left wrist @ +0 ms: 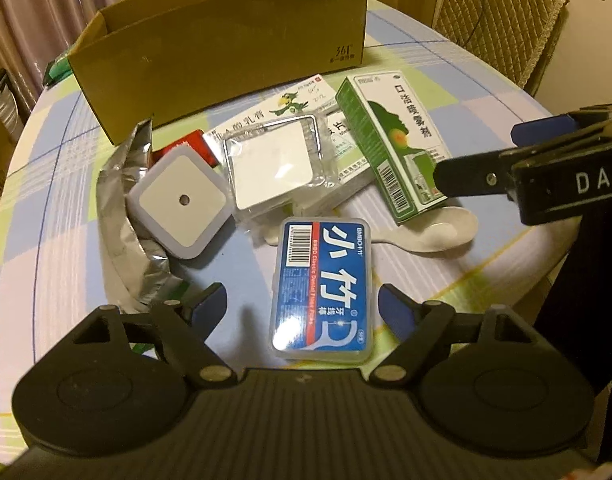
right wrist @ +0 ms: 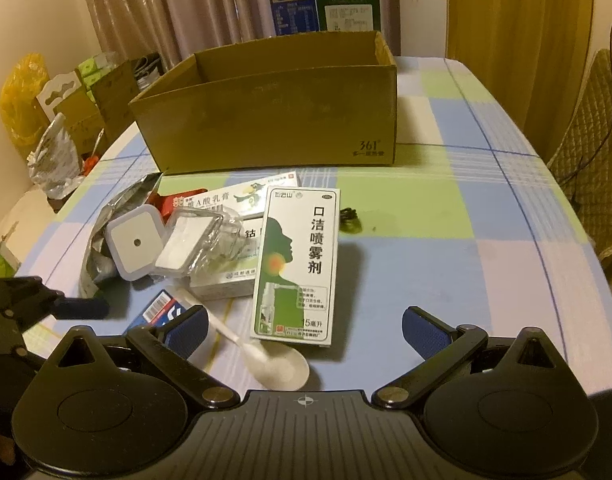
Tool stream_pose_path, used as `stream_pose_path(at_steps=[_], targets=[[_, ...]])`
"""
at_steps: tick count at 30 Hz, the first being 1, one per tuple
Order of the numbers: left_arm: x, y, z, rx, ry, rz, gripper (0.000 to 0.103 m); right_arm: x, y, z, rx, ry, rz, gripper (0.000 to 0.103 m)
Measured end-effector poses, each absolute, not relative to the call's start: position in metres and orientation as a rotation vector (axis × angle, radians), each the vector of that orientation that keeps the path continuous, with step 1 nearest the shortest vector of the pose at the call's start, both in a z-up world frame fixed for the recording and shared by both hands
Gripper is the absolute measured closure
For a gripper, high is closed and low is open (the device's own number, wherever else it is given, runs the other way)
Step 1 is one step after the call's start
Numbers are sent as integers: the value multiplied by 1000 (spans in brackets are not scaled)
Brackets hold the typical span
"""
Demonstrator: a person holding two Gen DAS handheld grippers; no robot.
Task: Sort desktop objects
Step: 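Grasp the blue floss box with left tool while right tool grasps green spray box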
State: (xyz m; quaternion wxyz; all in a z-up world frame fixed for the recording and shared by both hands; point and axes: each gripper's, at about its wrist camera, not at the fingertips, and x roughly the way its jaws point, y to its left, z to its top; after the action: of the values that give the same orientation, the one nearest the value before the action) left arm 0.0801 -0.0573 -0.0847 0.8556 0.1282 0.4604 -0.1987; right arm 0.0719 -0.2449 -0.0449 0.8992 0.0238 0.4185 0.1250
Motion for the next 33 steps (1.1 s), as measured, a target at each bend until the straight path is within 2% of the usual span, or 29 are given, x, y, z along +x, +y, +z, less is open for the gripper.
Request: stream_pose_path(at_steps=[6,17,21,23,26,33], targets=[[85,-55,-93,260,996,-415,25,84,-236,-52,39,875,263,2],[92,-57,-97,236,997,-441,49,98,-234,-66,40,882,243,2],[90,-59,-97,245,996,-436,51,100,-235,-69,49,878,245,4],[89,-59,-96,241,991,-429,51,101,-236,-70,65,878,246,11],[87,-60,-93,245,976,-422,51,104,-238,-72,84,874,240,17],[84,-61,-92,238,970,-423,51,109,-234,-75,80,874,235,24]])
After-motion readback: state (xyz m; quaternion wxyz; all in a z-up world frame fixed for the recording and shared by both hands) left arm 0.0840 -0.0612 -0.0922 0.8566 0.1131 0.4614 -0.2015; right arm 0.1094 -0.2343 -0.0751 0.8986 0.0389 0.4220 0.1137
